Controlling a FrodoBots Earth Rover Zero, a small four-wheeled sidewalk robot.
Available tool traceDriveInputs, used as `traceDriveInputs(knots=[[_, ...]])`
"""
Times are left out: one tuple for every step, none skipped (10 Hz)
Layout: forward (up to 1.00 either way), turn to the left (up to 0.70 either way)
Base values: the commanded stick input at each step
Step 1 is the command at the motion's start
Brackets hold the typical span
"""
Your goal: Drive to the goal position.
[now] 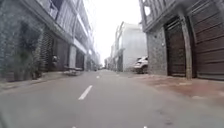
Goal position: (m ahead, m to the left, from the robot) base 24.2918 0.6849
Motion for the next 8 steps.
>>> traceDriveInputs(knots=[[0.85, 0.0], [0.85, 0.0], [0.85, 0.0], [0.85, 0.0], [0.85, 0.0], [0.85, 0.0], [0.85, 0.0], [0.85, 0.0]])
